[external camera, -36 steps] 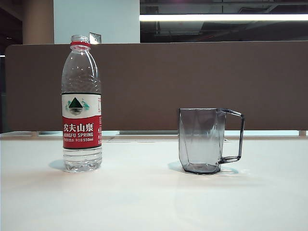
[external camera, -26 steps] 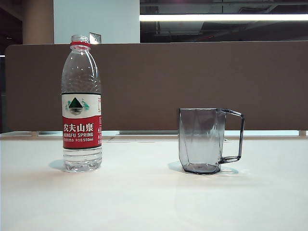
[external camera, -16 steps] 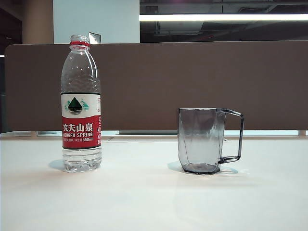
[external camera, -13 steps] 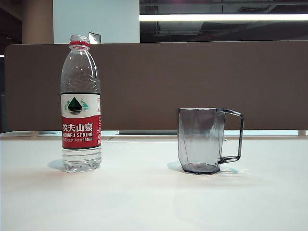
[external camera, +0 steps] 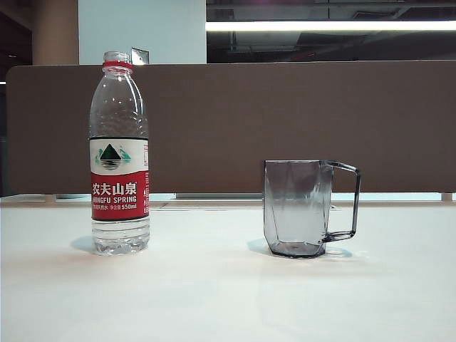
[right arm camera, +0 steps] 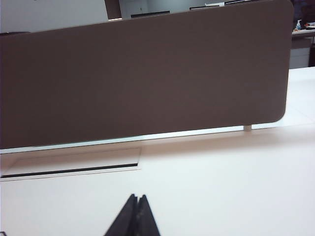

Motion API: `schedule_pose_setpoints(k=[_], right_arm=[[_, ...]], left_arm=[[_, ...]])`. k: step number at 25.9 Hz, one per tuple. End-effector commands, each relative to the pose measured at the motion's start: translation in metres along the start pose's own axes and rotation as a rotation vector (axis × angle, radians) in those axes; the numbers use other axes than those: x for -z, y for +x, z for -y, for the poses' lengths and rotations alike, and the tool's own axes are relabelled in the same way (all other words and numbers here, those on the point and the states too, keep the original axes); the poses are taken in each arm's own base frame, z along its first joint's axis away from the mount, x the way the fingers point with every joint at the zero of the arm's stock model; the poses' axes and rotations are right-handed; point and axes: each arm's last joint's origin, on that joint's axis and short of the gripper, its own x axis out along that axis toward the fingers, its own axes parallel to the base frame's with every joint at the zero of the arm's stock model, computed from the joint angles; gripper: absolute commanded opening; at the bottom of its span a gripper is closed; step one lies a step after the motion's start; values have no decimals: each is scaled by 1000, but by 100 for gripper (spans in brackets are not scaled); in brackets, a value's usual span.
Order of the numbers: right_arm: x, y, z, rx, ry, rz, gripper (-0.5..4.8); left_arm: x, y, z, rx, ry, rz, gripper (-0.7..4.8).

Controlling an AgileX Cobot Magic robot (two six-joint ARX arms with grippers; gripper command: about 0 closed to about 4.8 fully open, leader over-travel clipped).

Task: Pick up the mineral water bottle with the left hand on the table and pour water into the mug until it's half full.

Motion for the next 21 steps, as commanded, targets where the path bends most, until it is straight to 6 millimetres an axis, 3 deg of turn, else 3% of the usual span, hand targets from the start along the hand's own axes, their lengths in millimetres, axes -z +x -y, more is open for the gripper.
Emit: schedule_pose_setpoints(k=[1, 7, 15, 21], right_arm=[[-15, 4, -3, -28, -3, 5, -9], [-34, 18, -10, -164, -2, -53, -9], [-55, 33, -20, -258, -29, -88, -9], [-60, 46, -43, -424, -34, -156, -9]], left_arm=[[-14, 3, 1, 5, 6, 27, -6], [-24, 13, 7, 51, 11, -15, -6], [-23, 25, 36, 282, 46, -43, -6], [-20, 33, 46, 338, 44, -121, -6]])
